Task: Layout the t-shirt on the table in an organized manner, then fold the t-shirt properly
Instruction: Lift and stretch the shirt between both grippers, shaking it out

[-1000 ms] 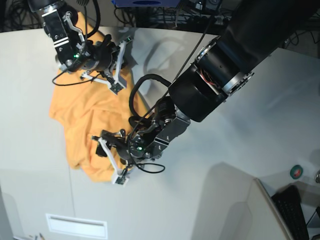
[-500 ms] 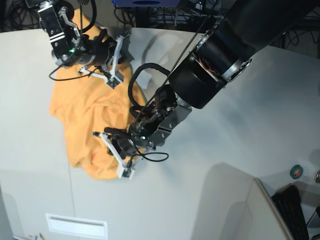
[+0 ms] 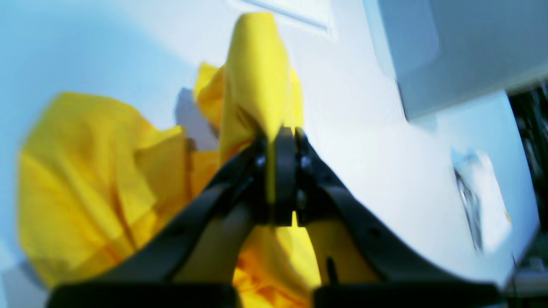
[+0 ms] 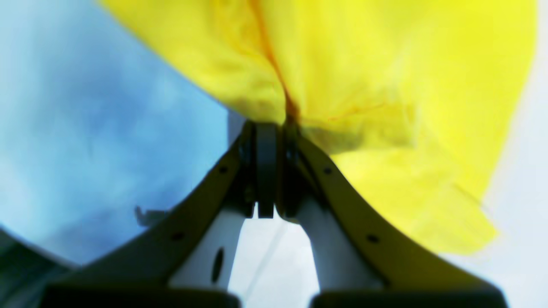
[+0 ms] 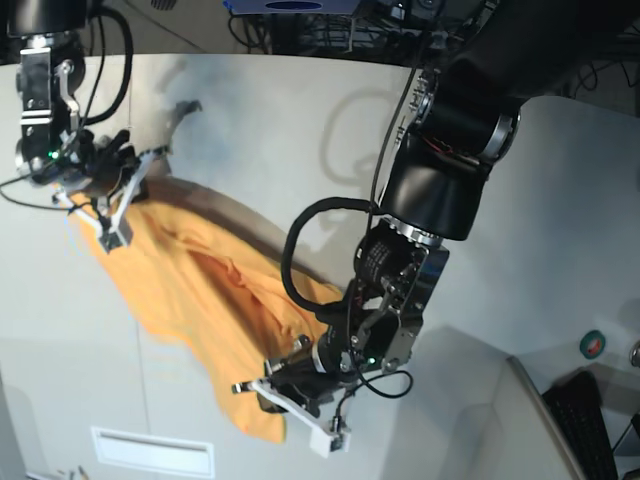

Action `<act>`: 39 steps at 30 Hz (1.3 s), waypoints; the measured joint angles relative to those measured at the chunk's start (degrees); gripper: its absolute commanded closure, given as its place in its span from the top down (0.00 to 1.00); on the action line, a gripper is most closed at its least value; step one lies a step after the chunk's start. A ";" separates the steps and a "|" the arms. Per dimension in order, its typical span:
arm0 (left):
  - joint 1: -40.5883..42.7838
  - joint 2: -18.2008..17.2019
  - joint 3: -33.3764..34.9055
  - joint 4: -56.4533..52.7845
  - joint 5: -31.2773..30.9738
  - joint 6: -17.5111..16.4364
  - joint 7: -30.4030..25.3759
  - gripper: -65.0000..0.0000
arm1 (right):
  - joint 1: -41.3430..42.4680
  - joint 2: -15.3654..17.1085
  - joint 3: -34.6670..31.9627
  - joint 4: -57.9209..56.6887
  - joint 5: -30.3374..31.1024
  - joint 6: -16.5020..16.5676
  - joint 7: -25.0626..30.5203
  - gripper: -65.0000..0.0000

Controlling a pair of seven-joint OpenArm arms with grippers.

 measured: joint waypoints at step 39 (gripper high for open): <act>-6.51 -3.10 0.94 -2.03 7.43 5.62 2.16 0.00 | -2.78 4.94 -0.13 6.27 1.53 1.14 5.38 0.00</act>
